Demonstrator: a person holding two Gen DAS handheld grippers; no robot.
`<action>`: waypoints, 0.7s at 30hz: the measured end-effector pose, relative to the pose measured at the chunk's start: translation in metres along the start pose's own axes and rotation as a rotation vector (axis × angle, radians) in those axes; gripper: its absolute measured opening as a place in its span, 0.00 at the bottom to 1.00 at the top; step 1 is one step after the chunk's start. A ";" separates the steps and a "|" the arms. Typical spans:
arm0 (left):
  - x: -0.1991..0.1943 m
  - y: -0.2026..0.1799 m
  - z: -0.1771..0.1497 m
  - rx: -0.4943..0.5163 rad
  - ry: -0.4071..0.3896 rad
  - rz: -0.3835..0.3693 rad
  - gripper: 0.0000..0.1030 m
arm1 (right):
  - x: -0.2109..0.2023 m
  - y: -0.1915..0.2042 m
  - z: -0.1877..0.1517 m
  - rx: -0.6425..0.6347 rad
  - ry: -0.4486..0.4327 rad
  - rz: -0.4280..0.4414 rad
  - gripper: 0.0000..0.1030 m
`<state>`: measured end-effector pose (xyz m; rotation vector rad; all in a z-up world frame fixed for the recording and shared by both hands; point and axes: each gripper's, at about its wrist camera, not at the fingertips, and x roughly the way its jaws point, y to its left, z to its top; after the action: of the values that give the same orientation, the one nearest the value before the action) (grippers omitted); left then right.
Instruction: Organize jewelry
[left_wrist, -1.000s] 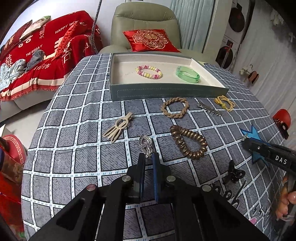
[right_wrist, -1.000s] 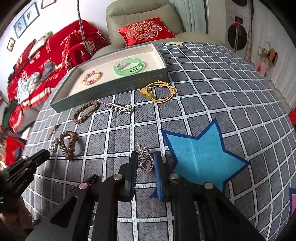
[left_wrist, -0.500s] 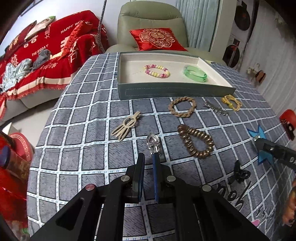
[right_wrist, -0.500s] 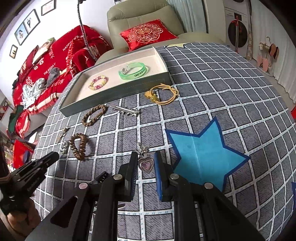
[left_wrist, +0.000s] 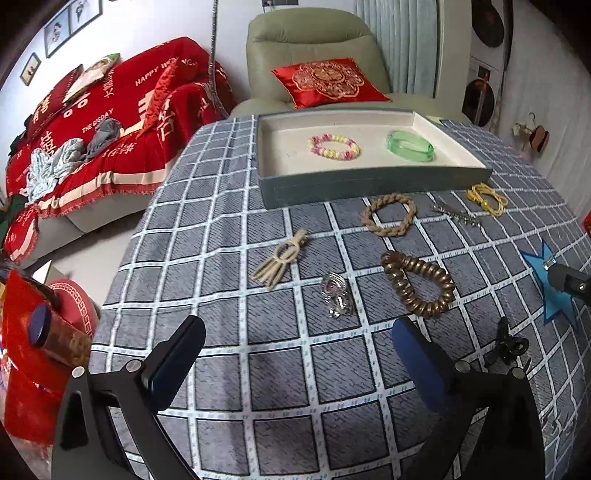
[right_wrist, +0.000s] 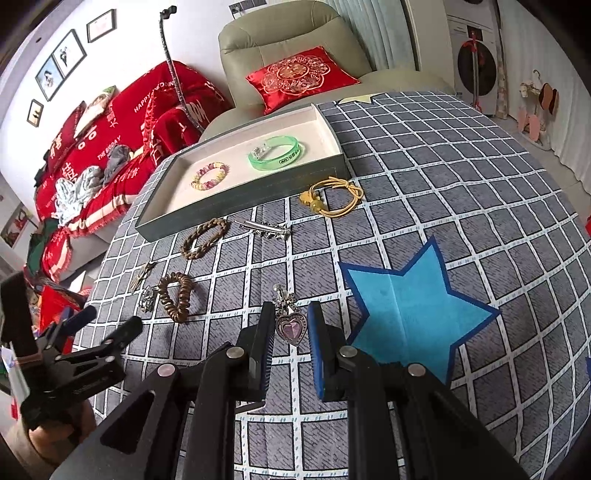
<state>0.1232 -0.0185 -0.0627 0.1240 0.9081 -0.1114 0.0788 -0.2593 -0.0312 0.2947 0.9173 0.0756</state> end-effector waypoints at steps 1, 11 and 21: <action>0.004 -0.003 0.000 0.008 0.013 -0.009 0.94 | -0.001 0.000 0.000 0.000 -0.001 0.000 0.19; 0.015 -0.009 0.011 -0.022 0.037 -0.073 0.73 | -0.008 -0.001 -0.001 0.006 -0.013 0.000 0.19; -0.001 0.002 0.008 -0.030 0.009 -0.164 0.31 | -0.011 0.004 0.000 -0.009 -0.012 0.005 0.19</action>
<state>0.1291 -0.0180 -0.0566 0.0221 0.9278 -0.2496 0.0725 -0.2577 -0.0220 0.2888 0.9039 0.0823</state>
